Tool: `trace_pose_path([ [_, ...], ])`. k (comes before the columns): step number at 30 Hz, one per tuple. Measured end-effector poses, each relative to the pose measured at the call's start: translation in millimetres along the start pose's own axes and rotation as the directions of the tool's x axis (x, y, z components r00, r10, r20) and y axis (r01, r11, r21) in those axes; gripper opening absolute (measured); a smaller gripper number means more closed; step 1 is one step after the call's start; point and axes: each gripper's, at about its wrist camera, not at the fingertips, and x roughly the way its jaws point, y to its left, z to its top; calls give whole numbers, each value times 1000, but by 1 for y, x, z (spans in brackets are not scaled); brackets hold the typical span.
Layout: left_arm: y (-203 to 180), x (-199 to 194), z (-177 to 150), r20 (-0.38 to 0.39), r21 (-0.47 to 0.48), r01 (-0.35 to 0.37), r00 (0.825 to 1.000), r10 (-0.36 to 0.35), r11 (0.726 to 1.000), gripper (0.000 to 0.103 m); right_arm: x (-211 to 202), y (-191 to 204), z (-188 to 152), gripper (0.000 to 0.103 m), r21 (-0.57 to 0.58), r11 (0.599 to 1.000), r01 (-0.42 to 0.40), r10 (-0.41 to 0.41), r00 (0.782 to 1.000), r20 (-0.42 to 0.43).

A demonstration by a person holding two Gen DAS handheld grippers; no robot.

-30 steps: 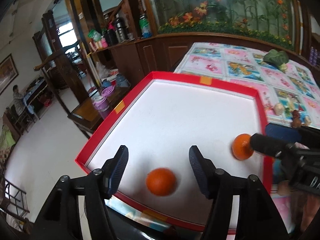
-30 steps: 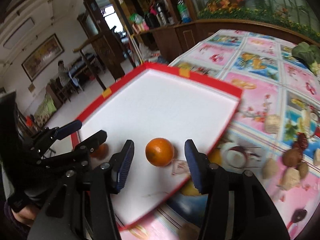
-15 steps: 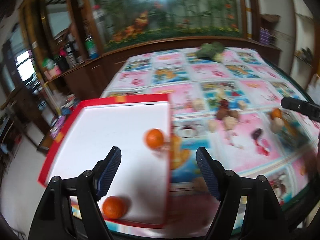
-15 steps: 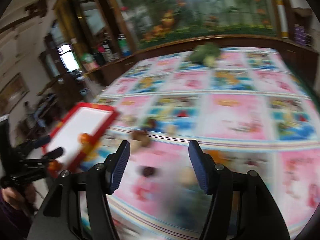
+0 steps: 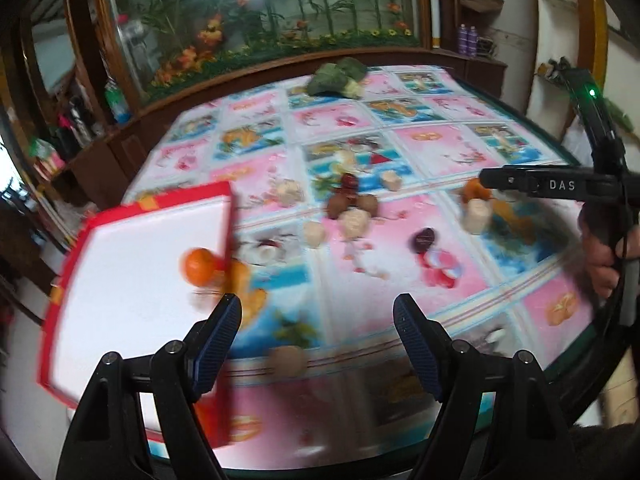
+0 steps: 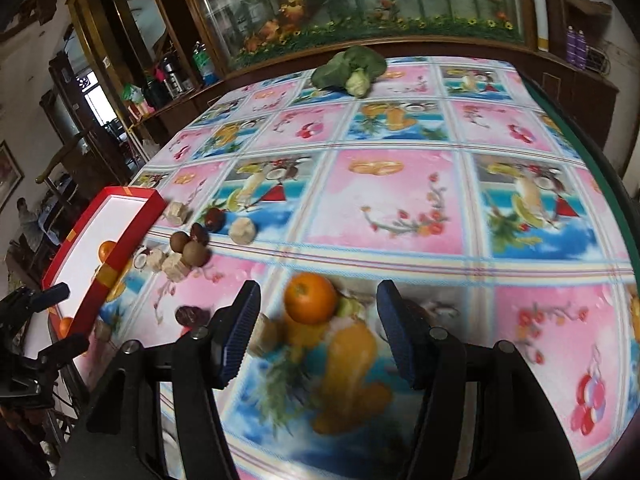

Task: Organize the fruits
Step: 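Grasp a third mandarin orange from the tablecloth with the right gripper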

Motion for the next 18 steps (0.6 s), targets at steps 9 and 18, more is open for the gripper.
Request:
trace_pose_path([
  [9, 61, -26, -35, -12, -37, -84, 996, 83, 996, 78, 28, 1, -1, 41, 5, 1000, 9, -8, 995, -97],
  [18, 13, -11, -21, -5, 14, 129, 992, -129, 992, 78, 26, 7, -2, 32, -26, 1000, -9, 6, 996, -89],
])
